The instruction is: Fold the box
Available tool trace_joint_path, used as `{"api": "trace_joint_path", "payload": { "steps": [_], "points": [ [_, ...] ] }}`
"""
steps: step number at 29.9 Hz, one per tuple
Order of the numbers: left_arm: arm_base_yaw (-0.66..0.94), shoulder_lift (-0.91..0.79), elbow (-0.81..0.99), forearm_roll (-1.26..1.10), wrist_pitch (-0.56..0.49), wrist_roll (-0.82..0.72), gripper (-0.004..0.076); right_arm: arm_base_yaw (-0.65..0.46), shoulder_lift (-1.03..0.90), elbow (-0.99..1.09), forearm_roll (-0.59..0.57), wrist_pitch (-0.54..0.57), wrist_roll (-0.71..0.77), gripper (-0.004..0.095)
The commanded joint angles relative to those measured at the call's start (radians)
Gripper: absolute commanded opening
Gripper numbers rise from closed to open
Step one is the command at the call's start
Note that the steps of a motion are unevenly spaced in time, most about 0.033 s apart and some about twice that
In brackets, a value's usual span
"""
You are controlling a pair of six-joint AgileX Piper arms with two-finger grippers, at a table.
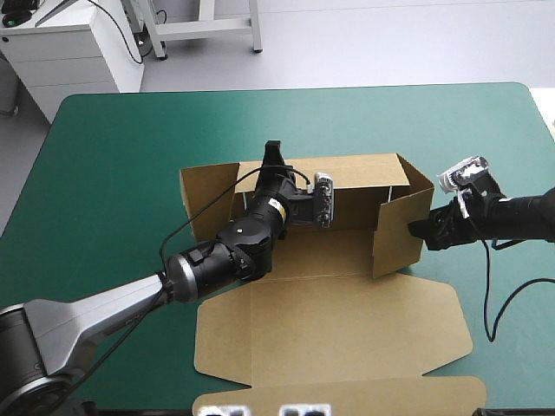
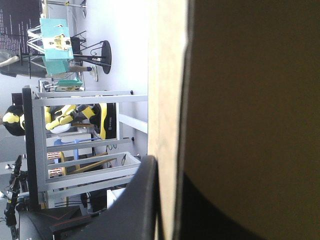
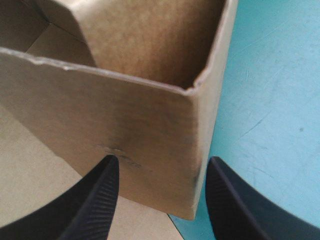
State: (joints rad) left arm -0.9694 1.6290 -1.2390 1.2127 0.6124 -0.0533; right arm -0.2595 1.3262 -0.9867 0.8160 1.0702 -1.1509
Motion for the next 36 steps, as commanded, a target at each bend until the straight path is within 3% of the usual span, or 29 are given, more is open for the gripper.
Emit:
{"api": "trace_joint_path", "payload": {
  "steps": [1,9,14,24,32,36],
  "points": [
    [-0.01,-0.034,-0.022,0.09,-0.011,-0.083,-0.0008,0.002,-0.026,-0.021,0.086,-0.006,-0.029,0.0504],
    [-0.01,-0.034,-0.022,0.09,-0.026,-0.108,-0.0008,0.073,0.008,-0.021,0.114,-0.048,-0.093,0.0505],
    [-0.01,-0.034,-0.022,0.09,-0.026,-0.105,-0.0008,0.154,0.037,-0.021,0.112,-0.166,-0.052,0.0505],
    [-0.01,-0.034,-0.022,0.042,-0.053,0.002,-0.0008,0.163,0.061,-0.021,0.163,-0.285,-0.001,0.0504],
    [-0.01,-0.034,-0.022,0.027,-0.054,0.029,-0.0008,0.163,0.141,-0.021,0.295,-0.268,-0.069,0.0505],
    [-0.01,-0.034,-0.022,0.027,-0.056,0.029,-0.0008,0.163,0.171,-0.021,0.352,-0.185,-0.25,0.0505]
  ]
}}
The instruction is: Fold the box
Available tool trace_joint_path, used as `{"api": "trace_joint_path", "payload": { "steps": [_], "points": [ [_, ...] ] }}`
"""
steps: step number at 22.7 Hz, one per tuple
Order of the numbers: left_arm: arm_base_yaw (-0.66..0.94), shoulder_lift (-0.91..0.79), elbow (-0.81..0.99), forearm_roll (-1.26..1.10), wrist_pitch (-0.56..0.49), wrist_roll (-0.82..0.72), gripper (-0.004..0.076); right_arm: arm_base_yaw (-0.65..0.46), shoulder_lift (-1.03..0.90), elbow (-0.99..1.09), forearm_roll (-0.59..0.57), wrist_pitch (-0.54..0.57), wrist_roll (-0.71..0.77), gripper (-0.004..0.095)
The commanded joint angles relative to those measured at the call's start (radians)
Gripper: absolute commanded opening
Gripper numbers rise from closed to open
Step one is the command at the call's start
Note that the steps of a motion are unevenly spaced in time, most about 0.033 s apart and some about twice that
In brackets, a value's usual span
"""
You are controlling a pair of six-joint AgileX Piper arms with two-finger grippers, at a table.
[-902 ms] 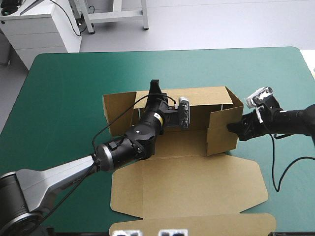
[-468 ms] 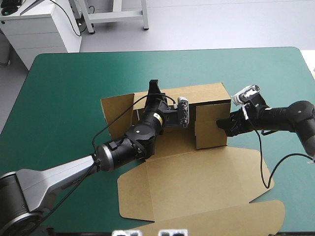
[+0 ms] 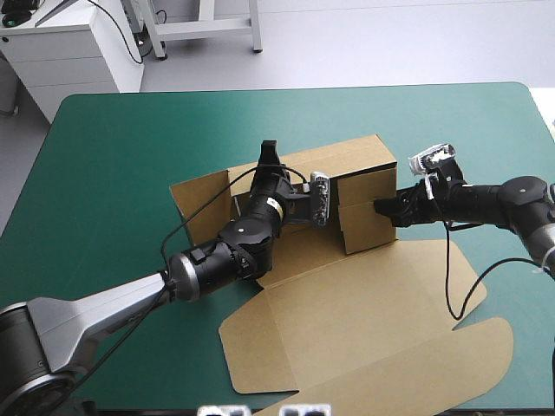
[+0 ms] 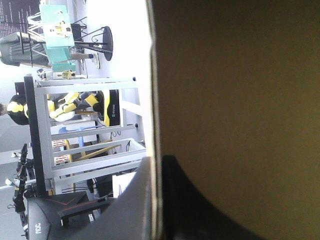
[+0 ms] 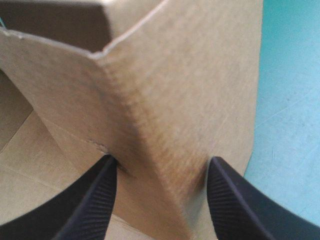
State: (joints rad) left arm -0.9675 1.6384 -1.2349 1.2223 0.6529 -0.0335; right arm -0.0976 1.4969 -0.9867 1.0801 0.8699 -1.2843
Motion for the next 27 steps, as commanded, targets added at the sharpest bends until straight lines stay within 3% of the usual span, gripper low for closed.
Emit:
{"api": "trace_joint_path", "payload": {
  "steps": [1,6,9,12,14,17,20,22,27],
  "points": [
    [-0.012,-0.043,-0.027,0.017,-0.094,0.01,-0.0008,0.001,0.003,-0.021,0.1,0.028,-0.147,0.0505],
    [-0.012,-0.043,-0.027,0.017,-0.096,0.01,-0.0008,0.001,0.013,-0.021,0.165,0.03,-0.258,0.0515],
    [-0.012,-0.043,-0.027,0.017,-0.105,0.01,-0.0008,0.007,0.048,-0.021,0.266,0.08,-0.416,0.0374],
    [-0.012,-0.043,-0.027,0.017,-0.119,0.01,-0.0008,0.043,0.088,-0.021,0.317,0.078,-0.433,0.0286],
    [-0.012,-0.043,-0.027,0.017,-0.13,0.01,-0.0008,0.084,0.108,-0.021,0.32,0.016,-0.397,0.0207],
    [-0.012,-0.043,-0.027,0.017,-0.13,0.01,-0.0008,0.145,0.111,-0.021,0.32,-0.091,-0.391,-0.0007],
    [-0.012,-0.043,-0.027,0.017,-0.117,0.01,-0.0008,0.206,0.108,-0.021,0.284,-0.247,-0.326,-0.0004],
    [-0.012,-0.043,-0.027,0.017,-0.094,0.01,-0.0008,0.227,0.099,-0.021,0.223,-0.288,-0.266,-0.0004],
    [-0.012,-0.043,-0.027,0.017,-0.059,0.01,-0.0008,0.229,0.059,-0.021,0.148,-0.257,-0.22,-0.0004]
  ]
}}
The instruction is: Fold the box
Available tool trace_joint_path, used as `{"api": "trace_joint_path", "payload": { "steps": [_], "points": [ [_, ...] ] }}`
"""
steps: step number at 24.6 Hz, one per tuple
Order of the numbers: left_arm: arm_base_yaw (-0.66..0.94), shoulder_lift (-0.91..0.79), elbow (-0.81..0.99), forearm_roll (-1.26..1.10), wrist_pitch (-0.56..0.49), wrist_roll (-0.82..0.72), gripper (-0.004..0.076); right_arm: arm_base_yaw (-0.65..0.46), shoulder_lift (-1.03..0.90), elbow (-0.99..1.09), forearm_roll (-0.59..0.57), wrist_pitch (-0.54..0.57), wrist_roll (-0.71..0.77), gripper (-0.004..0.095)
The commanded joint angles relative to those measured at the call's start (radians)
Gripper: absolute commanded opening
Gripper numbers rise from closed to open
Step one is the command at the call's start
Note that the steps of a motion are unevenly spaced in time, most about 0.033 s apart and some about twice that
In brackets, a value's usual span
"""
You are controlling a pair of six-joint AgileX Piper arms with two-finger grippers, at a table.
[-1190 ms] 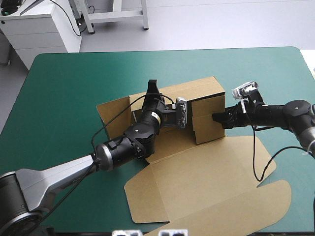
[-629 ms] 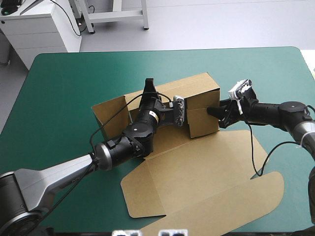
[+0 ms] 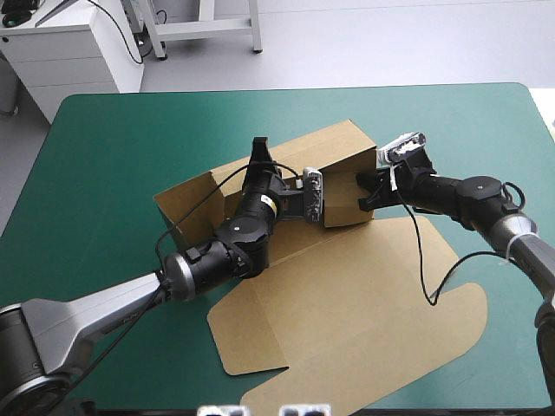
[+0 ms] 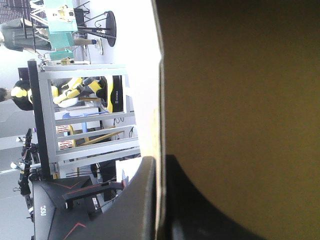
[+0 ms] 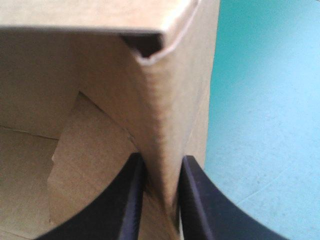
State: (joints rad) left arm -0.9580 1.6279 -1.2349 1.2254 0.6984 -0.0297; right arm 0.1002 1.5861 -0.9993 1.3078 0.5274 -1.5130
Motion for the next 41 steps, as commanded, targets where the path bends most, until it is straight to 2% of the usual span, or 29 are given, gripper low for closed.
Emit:
{"api": "trace_joint_path", "payload": {
  "steps": [1,4,6,9,12,14,17,21,23,28,29,32,33,36,39,41],
  "points": [
    [-0.022,-0.033,-0.027,0.014,-0.103,0.006,-0.0008,0.031,-0.036,-0.009,-0.091,0.097,0.013,-0.0004],
    [-0.022,-0.033,-0.027,0.014,-0.098,0.006,-0.0008,0.031,-0.06,-0.009,-0.125,0.118,0.067,0.0062],
    [-0.022,-0.033,-0.027,0.014,-0.097,0.006,-0.0008,0.029,-0.067,-0.009,-0.175,0.097,0.135,0.0207],
    [-0.022,-0.033,-0.027,0.014,-0.093,0.006,-0.0008,0.029,-0.068,-0.009,-0.289,0.104,0.206,0.0482],
    [-0.022,-0.033,-0.027,0.014,-0.093,0.006,-0.0008,0.029,-0.068,-0.009,-0.378,0.176,0.222,0.0601],
    [-0.022,-0.033,-0.027,0.014,-0.093,0.006,-0.0008,0.029,-0.068,-0.009,-0.385,0.224,0.222,0.0598],
    [-0.022,-0.033,-0.027,0.014,-0.093,0.006,-0.0008,0.029,-0.068,-0.009,-0.385,0.236,0.222,0.0594],
    [-0.022,-0.033,-0.027,0.014,-0.095,0.006,-0.0008,0.029,-0.059,-0.009,-0.315,0.109,0.181,0.0593],
    [-0.022,-0.033,-0.027,0.014,-0.099,0.006,-0.0008,0.029,-0.044,-0.009,-0.244,0.107,0.11,0.0593],
    [-0.022,-0.033,-0.027,0.012,-0.099,0.007,-0.0008,0.029,0.024,-0.009,0.054,0.067,-0.058,0.0593],
    [-0.022,-0.033,-0.027,0.012,-0.099,0.007,-0.0008,0.029,0.041,-0.009,0.128,0.075,-0.123,0.059],
    [-0.022,-0.033,-0.027,0.012,-0.1,0.007,-0.0008,0.029,0.069,-0.009,0.227,0.138,-0.267,0.0576],
    [-0.022,-0.033,-0.027,0.012,-0.1,0.007,-0.0008,0.029,0.081,-0.009,0.266,0.171,-0.317,0.0555],
    [-0.022,-0.033,-0.027,0.012,-0.1,0.007,-0.0008,0.029,0.092,-0.009,0.317,0.208,-0.337,0.0466],
    [-0.022,-0.033,-0.027,0.012,-0.1,0.007,-0.0008,0.029,0.093,-0.009,0.331,0.213,-0.355,0.0353],
    [-0.022,-0.033,-0.027,0.012,-0.1,0.007,-0.0008,0.029,0.093,-0.009,0.331,0.213,-0.355,0.0336]
  ]
}}
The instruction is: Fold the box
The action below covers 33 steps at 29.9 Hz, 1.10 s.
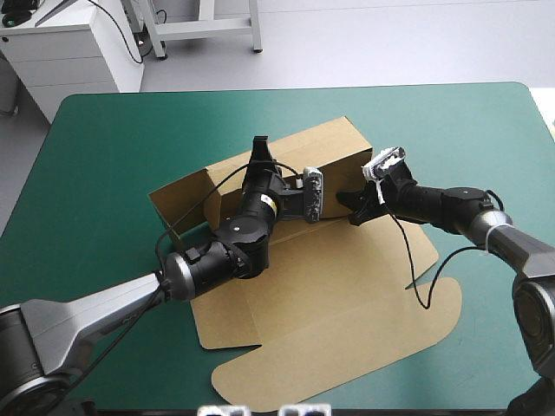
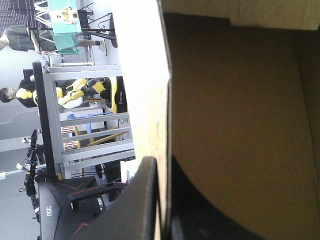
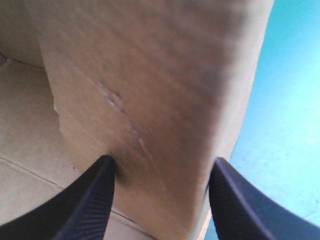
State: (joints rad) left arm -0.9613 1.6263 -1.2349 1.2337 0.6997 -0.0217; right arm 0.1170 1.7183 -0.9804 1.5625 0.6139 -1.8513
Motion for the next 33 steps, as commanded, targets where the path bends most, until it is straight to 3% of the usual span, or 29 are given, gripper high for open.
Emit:
{"api": "trace_joint_path", "payload": {
  "steps": [1,5,12,16,21,27,33],
  "points": [
    [-0.019,-0.031,-0.027,0.004,-0.102,-0.001,-0.0008,0.012,-0.039,-0.027,0.076,0.127,-0.015,0.0331],
    [-0.019,-0.031,-0.027,0.004,-0.102,-0.001,-0.0008,0.014,-0.039,-0.027,0.078,0.127,-0.007,0.0266],
    [-0.019,-0.031,-0.027,0.004,-0.097,-0.001,-0.0008,0.014,-0.041,-0.027,0.078,0.097,0.024,0.0],
    [-0.019,-0.031,-0.027,0.005,-0.048,-0.02,-0.0008,0.014,-0.067,-0.027,0.069,0.025,0.055,0.0],
    [-0.019,-0.031,-0.027,0.013,0.054,-0.149,-0.0008,0.014,-0.127,-0.027,0.035,-0.048,0.097,0.0],
    [-0.019,-0.031,-0.027,0.066,0.15,-0.328,-0.0008,0.016,-0.17,-0.027,-0.176,-0.066,0.309,0.0001],
    [-0.019,-0.031,-0.027,0.077,0.106,-0.328,-0.0008,0.016,-0.228,-0.021,-0.45,-0.11,0.588,0.0001]
  ]
}}
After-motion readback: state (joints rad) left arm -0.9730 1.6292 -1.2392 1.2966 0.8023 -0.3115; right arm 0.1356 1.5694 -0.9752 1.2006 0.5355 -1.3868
